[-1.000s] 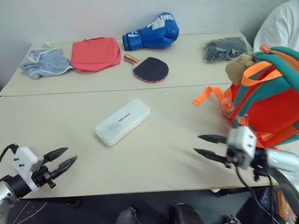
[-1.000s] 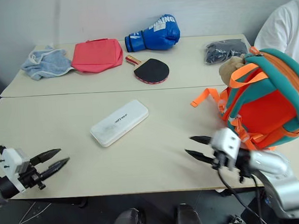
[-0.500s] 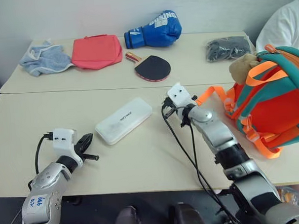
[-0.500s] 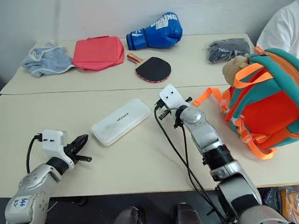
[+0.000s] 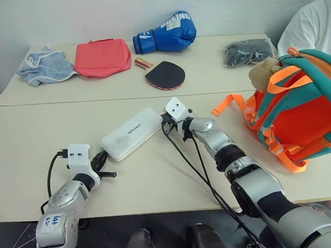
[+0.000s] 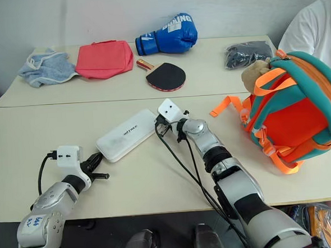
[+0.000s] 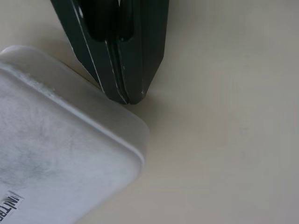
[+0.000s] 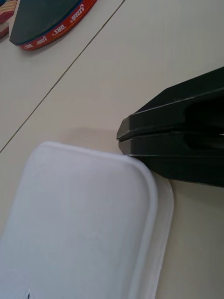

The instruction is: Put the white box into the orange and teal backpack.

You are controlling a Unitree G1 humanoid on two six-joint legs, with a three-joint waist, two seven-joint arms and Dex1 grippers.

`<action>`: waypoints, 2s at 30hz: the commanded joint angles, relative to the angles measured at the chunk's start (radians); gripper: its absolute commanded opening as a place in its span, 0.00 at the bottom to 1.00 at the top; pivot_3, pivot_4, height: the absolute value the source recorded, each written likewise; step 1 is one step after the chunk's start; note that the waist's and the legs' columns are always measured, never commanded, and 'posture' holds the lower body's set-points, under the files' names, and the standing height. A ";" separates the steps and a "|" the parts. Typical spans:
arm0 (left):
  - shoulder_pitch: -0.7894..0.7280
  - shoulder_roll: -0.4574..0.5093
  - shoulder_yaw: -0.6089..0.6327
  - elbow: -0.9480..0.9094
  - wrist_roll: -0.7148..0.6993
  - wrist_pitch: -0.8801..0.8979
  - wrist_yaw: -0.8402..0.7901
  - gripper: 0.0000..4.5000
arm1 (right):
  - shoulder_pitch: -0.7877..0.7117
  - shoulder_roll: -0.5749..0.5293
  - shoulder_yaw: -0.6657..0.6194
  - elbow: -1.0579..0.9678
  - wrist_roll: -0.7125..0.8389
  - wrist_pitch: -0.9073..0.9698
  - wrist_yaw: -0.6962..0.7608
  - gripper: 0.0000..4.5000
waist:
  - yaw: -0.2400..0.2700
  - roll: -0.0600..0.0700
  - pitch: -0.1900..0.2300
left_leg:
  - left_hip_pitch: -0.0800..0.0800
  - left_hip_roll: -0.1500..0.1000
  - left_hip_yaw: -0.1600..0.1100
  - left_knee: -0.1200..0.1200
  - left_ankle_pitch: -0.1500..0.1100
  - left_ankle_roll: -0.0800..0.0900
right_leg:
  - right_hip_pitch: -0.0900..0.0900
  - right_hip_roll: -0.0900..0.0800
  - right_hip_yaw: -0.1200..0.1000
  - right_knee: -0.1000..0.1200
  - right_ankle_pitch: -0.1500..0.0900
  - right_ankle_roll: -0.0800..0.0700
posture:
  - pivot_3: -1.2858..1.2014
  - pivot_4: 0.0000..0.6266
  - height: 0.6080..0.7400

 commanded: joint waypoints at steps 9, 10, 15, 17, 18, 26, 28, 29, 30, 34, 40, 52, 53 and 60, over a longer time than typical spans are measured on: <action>0.031 0.182 -0.032 -0.040 -0.006 0.016 -0.185 0.00 | 0.268 -0.160 0.078 -0.481 0.013 0.076 0.417 0.00 | 0.003 0.000 0.000 | 0.000 0.000 -0.001 -0.002 0.000 -0.001 | 0.000 0.000 0.000 -0.001 0.000 0.000 | 0.52 0.24 1.00; 0.043 0.197 -0.028 -0.044 -0.010 0.017 -0.199 0.00 | 0.300 -0.175 0.082 -0.546 0.015 0.108 0.423 0.00 | 0.003 0.001 0.000 | 0.000 0.000 -0.001 -0.003 -0.001 -0.001 | 0.000 0.000 0.000 -0.001 0.000 0.000 | 0.52 0.24 1.00; 0.164 0.199 0.153 -0.022 -0.065 -0.027 -0.244 0.00 | 0.439 -0.236 0.063 -0.835 0.027 0.311 0.395 0.00 | -0.003 0.001 0.000 | 0.005 0.001 0.002 -0.006 -0.002 -0.002 | 0.002 -0.001 0.000 -0.004 0.000 0.000 | 0.52 0.24 1.00; 0.172 0.178 0.219 -0.025 -0.114 -0.037 -0.253 0.00 | 0.464 -0.247 0.053 -0.902 0.026 0.356 0.379 0.00 | 0.001 0.001 0.001 | 0.007 0.001 0.002 -0.007 -0.004 0.002 | 0.002 -0.001 0.000 -0.006 0.000 0.000 | 0.52 0.24 1.00; 0.161 0.165 0.244 -0.030 -0.140 -0.033 -0.247 0.00 | 0.467 -0.248 0.045 -0.925 0.023 0.377 0.358 0.00 | 0.002 0.001 0.001 | 0.007 0.002 0.002 -0.007 -0.004 0.002 | 0.002 -0.001 -0.001 -0.006 0.000 0.000 | 0.52 0.24 1.00; 0.029 0.143 0.195 0.029 -0.164 -0.020 -0.232 0.00 | 0.430 -0.223 0.054 -0.911 -0.019 0.429 0.238 0.00 | 0.019 0.001 0.001 | 0.007 0.000 0.002 -0.006 -0.004 0.002 | 0.002 -0.002 -0.001 -0.006 0.000 0.000 | 0.52 0.24 1.00; 0.005 0.156 0.156 0.061 -0.139 -0.018 -0.232 0.00 | 0.422 -0.215 0.063 -0.894 -0.033 0.422 0.213 0.00 | 0.021 0.001 0.001 | 0.007 0.000 0.002 -0.006 -0.004 0.002 | 0.002 -0.001 -0.001 -0.006 0.000 0.000 | 0.52 0.24 1.00; -0.011 0.158 0.137 0.086 -0.134 -0.003 -0.231 0.00 | 0.419 -0.207 0.068 -0.888 -0.038 0.421 0.204 0.00 | 0.020 0.001 0.001 | 0.007 0.000 0.002 -0.006 -0.004 0.002 | 0.002 -0.001 -0.001 -0.005 0.000 0.000 | 0.52 0.24 1.00; -0.024 0.162 0.114 0.107 -0.122 -0.003 -0.232 0.00 | 0.413 -0.198 0.073 -0.881 -0.044 0.414 0.192 0.00 | 0.019 0.001 0.001 | 0.007 0.000 0.003 -0.006 -0.004 0.002 | 0.002 -0.001 0.000 -0.005 0.000 0.000 | 0.52 0.24 1.00; -0.055 0.164 0.065 0.140 -0.116 0.012 -0.243 0.00 | 0.408 -0.176 0.082 -0.897 -0.041 0.401 0.182 0.00 | 0.011 0.000 0.001 | 0.007 0.001 0.004 -0.006 -0.004 0.002 | 0.001 -0.001 0.000 -0.005 0.000 0.000 | 0.52 0.24 1.00; -0.086 0.168 0.025 0.136 -0.109 -0.033 -0.282 0.00 | 0.457 -0.227 0.102 -1.014 -0.037 0.417 0.233 0.00 | 0.014 0.000 0.001 | 0.007 0.000 0.003 -0.006 -0.004 0.002 | 0.001 -0.002 0.000 -0.005 0.000 0.000 | 0.52 0.24 1.00; -0.033 0.269 -0.093 0.065 -0.101 -0.044 -0.432 0.00 | 0.659 -0.453 0.040 -1.362 0.016 0.637 0.338 0.00 | 0.026 0.001 0.001 | 0.006 0.001 0.003 -0.007 -0.005 0.003 | 0.002 -0.002 0.000 -0.008 0.000 0.000 | 0.52 0.24 1.00; -0.026 0.269 -0.097 0.053 -0.112 -0.036 -0.441 0.00 | 0.681 -0.474 0.027 -1.387 0.023 0.653 0.341 0.00 | 0.026 0.000 0.001 | 0.006 0.001 0.003 -0.007 -0.005 0.003 | 0.002 -0.002 0.000 -0.008 0.000 0.000 | 0.52 0.24 1.00; 0.014 0.264 -0.100 -0.026 -0.147 0.017 -0.445 0.00 | 0.823 -0.612 -0.075 -1.508 0.084 0.731 0.358 0.00 | 0.028 0.000 0.002 | 0.006 0.001 0.002 -0.007 -0.005 0.004 | 0.004 -0.002 0.000 -0.011 0.000 0.000 | 0.52 0.24 1.00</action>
